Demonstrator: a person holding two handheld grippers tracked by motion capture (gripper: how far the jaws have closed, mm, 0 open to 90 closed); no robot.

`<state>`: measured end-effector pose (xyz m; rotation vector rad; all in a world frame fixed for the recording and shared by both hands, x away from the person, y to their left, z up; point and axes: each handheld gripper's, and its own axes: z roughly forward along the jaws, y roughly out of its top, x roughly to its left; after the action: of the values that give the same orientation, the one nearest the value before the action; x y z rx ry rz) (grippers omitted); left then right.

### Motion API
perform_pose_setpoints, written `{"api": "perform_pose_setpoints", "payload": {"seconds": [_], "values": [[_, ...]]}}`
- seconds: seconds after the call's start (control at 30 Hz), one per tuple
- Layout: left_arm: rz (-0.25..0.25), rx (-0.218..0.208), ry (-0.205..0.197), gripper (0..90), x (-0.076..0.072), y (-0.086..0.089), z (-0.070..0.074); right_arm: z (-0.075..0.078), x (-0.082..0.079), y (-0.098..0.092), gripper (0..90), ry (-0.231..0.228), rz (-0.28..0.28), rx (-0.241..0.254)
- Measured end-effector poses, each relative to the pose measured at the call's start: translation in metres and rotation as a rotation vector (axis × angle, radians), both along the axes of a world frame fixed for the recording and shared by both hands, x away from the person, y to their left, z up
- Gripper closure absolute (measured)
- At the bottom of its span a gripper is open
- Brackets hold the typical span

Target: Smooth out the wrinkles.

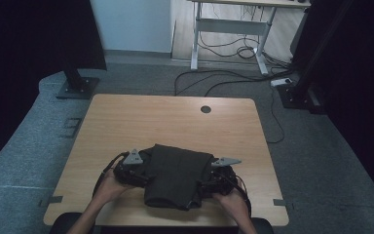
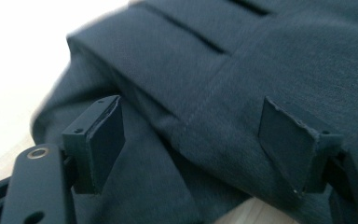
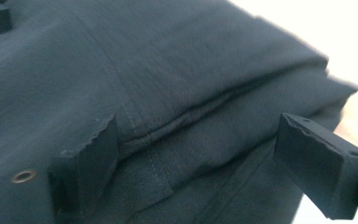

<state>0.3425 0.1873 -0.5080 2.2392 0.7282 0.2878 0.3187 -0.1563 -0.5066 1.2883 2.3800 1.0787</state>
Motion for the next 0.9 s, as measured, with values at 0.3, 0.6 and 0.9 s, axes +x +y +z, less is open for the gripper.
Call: {"api": "perform_pose_setpoints", "payload": {"seconds": [0.3,0.6,0.9], "values": [[0.017,-0.003,0.048,24.0,-0.004,0.001,-0.015,-0.019,0.008,0.006,8.4,0.058,-0.044,-0.023],[0.055,0.018,0.041,24.3,0.002,-0.009,-0.022,-0.026,0.027,0.008,12.8,-0.003,-0.058,-0.087],[0.123,0.014,0.018,24.6,0.024,-0.012,-0.025,-0.027,0.057,0.010,13.5,-0.044,-0.077,-0.099]]}}
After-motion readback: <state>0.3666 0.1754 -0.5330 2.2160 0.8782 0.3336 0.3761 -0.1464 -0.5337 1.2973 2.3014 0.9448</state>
